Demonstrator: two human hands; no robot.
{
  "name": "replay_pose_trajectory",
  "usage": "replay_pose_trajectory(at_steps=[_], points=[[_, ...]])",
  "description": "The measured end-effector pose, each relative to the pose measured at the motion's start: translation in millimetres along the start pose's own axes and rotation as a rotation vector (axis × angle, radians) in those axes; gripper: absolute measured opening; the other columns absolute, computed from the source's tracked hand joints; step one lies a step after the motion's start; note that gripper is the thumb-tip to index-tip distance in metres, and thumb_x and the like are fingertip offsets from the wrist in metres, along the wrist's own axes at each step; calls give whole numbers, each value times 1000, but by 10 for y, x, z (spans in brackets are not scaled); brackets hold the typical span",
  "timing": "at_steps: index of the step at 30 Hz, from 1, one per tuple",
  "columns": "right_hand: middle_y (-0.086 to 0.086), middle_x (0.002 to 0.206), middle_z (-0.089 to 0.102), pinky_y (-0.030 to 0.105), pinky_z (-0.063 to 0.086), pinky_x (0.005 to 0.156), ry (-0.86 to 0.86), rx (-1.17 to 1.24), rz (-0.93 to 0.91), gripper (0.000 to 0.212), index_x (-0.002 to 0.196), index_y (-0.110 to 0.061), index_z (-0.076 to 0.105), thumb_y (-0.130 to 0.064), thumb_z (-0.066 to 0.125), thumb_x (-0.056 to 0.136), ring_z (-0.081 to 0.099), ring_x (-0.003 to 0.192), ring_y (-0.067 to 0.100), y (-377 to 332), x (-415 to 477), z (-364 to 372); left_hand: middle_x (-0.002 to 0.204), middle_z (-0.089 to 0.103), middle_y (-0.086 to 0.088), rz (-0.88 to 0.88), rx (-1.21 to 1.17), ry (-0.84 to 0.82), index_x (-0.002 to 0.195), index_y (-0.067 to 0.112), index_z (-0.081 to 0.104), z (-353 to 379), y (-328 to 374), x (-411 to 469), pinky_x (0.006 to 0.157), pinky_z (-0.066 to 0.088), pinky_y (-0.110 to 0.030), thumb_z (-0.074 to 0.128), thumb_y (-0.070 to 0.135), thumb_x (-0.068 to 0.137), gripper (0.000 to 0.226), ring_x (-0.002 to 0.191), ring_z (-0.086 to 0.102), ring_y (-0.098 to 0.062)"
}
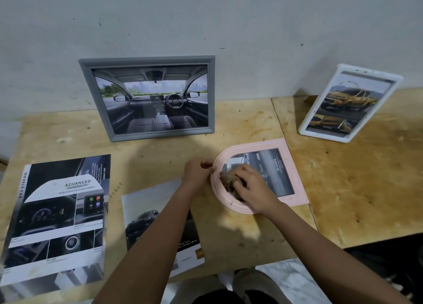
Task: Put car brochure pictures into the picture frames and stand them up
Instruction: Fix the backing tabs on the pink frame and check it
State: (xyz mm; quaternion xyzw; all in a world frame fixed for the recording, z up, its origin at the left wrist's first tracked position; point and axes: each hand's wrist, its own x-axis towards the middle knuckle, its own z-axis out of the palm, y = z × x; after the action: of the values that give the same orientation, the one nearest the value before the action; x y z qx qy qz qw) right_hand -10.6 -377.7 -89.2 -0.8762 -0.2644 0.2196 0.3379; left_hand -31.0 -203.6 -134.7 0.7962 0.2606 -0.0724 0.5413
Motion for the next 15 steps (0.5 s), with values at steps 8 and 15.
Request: replay_pose_trajectory(at_steps=[8, 15], points=[[12, 93, 59, 42, 48, 64, 23, -490, -77, 21, 97, -16, 72, -16, 64, 78, 54, 77, 36, -95, 40, 464, 106, 70, -9, -53, 58, -37, 106, 5, 70, -40, 68, 77, 79, 44, -22, 68, 11, 82, 24, 87, 59, -13], [15, 94, 58, 45, 45, 64, 5, -539, -103, 24, 97, -14, 73, -15, 56, 80, 52, 79, 37, -148, 38, 433, 106, 71, -9, -6, 51, 59, 109, 8, 70, 57, -28, 15, 80, 46, -22, 67, 15, 84, 25, 97, 65, -20]])
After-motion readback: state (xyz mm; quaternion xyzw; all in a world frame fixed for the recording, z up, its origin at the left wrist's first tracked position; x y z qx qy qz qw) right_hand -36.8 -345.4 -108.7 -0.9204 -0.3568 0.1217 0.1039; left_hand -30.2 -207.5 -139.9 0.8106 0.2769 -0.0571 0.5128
